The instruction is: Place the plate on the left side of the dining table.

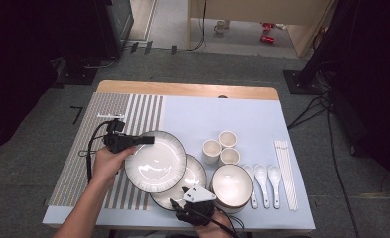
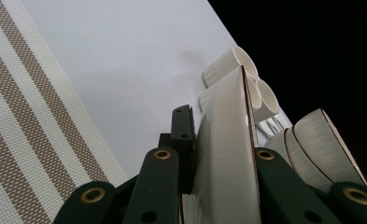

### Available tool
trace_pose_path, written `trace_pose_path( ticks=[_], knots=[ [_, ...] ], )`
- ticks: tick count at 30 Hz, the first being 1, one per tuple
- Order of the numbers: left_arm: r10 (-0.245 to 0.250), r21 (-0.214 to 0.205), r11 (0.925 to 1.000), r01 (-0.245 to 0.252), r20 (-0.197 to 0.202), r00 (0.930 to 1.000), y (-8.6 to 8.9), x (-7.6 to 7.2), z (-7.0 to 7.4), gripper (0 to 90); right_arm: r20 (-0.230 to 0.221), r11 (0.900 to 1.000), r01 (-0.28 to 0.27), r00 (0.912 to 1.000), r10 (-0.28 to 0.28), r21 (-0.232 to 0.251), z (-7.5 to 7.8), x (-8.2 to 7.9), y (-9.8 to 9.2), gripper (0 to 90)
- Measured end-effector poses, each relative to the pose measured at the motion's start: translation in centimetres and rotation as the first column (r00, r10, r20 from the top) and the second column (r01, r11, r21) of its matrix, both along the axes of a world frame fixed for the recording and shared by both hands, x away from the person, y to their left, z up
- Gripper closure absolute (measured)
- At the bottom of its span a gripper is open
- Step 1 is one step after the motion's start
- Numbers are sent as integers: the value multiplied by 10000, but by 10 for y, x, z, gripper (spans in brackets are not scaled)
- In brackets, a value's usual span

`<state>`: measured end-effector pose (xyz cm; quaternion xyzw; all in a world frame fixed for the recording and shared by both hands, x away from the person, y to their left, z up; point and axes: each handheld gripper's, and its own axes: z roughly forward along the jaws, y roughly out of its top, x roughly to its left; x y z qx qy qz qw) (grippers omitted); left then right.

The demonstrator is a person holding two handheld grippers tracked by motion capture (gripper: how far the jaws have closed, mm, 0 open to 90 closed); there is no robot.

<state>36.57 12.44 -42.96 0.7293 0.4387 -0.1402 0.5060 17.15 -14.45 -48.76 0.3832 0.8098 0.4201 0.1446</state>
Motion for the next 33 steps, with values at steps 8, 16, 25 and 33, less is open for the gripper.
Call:
trace_pose_path(
  ticks=[8, 16, 25, 33],
  knots=[
    [99, -31, 9999, -99, -57, 9999, 7, 1, 3, 807, 56, 10000, 21, 10000, -21, 14, -1, 1, -1, 432],
    [262, 3, 9997, -262, -32, 9997, 15, 3, 6, 807, 102, 9999, 103, 9999, -103, 33, -1, 0, -1, 414],
    [450, 67, 9990, -449, -96, 9989, 25, 8, 7, 806, 294, 9992, 282, 9991, -290, 275, -5, -1, 0, 379],
    [601, 85, 9982, -600, -225, 9979, 35, 15, 3, 805, 296, 9993, 272, 9992, -279, 245, -5, 0, 0, 376]
  ],
)
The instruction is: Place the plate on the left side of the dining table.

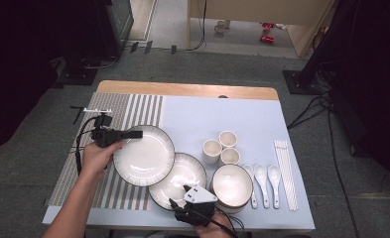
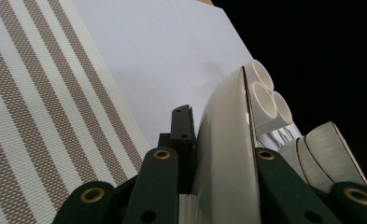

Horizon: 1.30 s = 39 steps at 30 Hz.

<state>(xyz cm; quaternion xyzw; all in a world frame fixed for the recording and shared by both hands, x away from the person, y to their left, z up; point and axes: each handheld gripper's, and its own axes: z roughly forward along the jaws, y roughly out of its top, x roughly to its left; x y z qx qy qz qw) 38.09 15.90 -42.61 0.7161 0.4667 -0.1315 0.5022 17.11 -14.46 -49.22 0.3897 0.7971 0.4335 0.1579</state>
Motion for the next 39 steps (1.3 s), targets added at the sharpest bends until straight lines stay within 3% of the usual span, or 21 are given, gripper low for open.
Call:
trace_pose_path(
  ticks=[16, 32, 39],
  knots=[
    [583, -49, 9983, -583, -70, 9983, 24, 9, 3, 802, 35, 10000, 67, 10000, -67, 72, -1, 0, -1, 370],
    [990, 285, 9947, -983, -237, 9948, 44, 20, 5, 800, 12, 9998, 133, 9999, -133, 113, -1, -1, -1, 365],
    [1250, 439, 9913, -1240, -214, 9919, 53, 32, 8, 800, -12, 9998, 160, 9999, -160, 112, -1, -1, -2, 362]
  ],
)
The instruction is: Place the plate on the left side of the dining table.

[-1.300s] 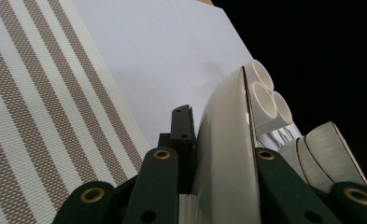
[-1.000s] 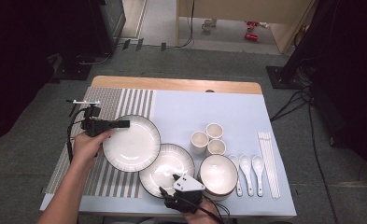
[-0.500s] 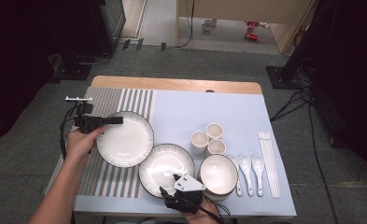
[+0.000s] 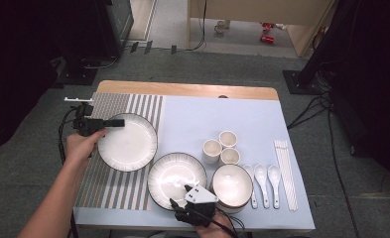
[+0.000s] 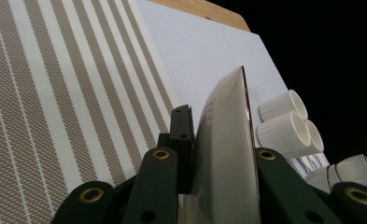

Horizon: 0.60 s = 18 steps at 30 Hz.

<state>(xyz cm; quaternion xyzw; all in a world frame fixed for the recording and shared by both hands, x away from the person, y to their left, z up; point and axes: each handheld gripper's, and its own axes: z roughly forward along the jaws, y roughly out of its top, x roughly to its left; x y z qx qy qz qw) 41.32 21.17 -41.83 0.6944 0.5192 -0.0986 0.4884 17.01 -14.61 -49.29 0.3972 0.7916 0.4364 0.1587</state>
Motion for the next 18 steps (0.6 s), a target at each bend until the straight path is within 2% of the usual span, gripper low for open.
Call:
trace_pose_path(
  ticks=[11, 18],
  knots=[
    [201, 91, 9998, -202, 77, 9998, 10, 14, 1, 802, 5, 10000, 31, 10000, -31, 1, 0, 0, 0, 360],
    [382, -90, 9992, -382, 77, 9992, 17, 22, -5, 804, 6, 10000, 49, 10000, -49, 10, 0, 0, 0, 359]
  ],
)
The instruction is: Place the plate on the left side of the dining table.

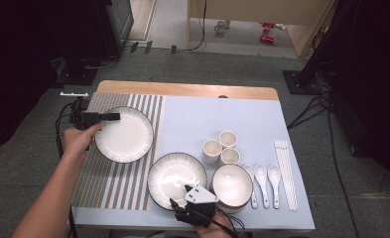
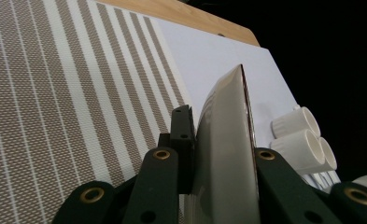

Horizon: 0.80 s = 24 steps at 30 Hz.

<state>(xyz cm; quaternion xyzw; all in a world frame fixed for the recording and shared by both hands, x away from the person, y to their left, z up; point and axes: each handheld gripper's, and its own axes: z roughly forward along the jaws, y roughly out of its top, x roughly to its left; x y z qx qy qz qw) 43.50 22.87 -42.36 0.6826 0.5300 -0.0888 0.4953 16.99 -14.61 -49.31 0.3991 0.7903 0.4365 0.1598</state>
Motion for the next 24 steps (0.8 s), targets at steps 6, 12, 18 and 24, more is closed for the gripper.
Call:
trace_pose_path(
  ticks=[6, 12, 18, 24],
  knots=[
    [171, 329, 9993, -167, -109, 9998, 5, 7, -7, 804, 10, 10000, 0, 10000, 0, -6, 0, 0, 0, 358],
    [307, 490, 9984, -297, -200, 9993, 8, 13, -11, 800, 10, 10000, 14, 10000, -14, 2, 0, 0, 0, 358],
    [399, 616, 9974, -376, -367, 9985, 9, 17, -18, 798, 14, 10000, 18, 10000, -18, 1, 0, 0, 0, 357],
    [422, 764, 9963, -388, -433, 9982, 11, 19, -22, 799, 14, 10000, 29, 10000, -29, 6, 0, 0, 0, 355]
  ],
)
